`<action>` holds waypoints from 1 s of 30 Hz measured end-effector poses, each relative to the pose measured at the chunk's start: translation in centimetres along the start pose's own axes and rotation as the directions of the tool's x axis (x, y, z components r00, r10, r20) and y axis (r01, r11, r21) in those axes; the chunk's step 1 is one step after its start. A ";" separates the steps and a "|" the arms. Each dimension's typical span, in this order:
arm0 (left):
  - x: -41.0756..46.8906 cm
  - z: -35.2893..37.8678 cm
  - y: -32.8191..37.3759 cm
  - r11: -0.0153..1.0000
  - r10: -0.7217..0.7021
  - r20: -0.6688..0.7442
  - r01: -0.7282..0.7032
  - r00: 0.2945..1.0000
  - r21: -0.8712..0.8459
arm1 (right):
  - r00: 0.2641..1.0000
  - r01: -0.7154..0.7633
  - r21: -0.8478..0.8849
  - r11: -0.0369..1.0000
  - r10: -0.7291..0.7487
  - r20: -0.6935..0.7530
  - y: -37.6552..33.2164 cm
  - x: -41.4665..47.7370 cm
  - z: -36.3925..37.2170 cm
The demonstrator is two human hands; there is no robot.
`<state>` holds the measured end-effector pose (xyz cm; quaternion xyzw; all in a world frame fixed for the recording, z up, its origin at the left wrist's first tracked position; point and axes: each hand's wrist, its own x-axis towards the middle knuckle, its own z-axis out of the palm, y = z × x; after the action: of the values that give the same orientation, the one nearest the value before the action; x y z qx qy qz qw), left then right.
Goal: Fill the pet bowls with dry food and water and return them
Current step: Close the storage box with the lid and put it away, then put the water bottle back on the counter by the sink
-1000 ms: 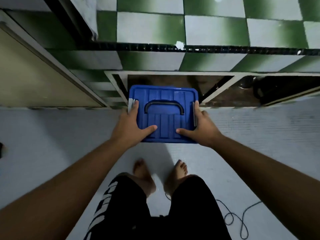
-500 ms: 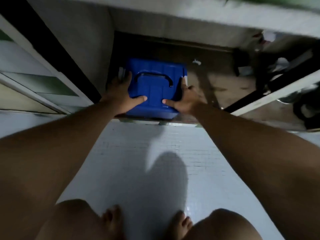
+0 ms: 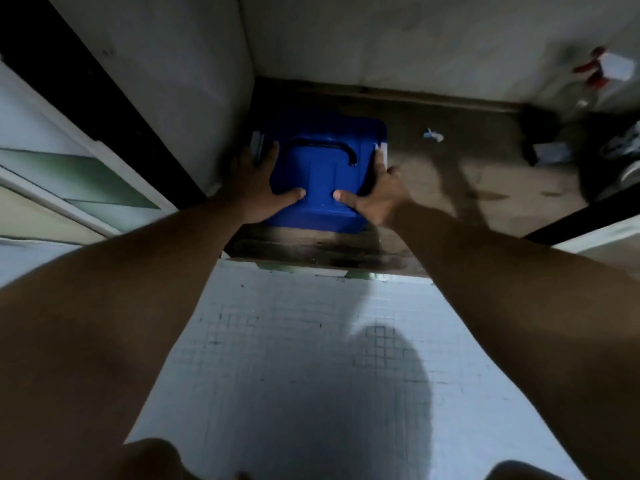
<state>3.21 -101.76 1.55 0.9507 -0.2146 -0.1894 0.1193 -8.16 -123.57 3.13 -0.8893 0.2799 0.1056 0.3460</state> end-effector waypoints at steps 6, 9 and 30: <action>-0.7 -1.5 0.9 0.990 -0.053 0.040 0.047 0.998 0.135 | 0.999 0.011 -0.153 0.988 -0.003 0.049 -0.4 -1.5 -0.1; -4.1 -3.4 3.9 0.992 0.036 -0.060 -0.028 0.998 0.125 | 0.999 -0.003 -0.274 0.962 0.011 0.030 -1.0 -5.9 -1.7; -38.5 -43.6 25.2 0.886 0.456 -0.094 -0.461 0.885 -0.041 | 0.920 0.078 -0.078 0.994 -0.102 -0.378 -23.2 -44.7 -34.4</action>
<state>-20.16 -100.12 60.42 0.8759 -0.4221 -0.1232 0.1987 -31.83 -113.73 58.51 -0.9150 0.2972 -0.0766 0.2619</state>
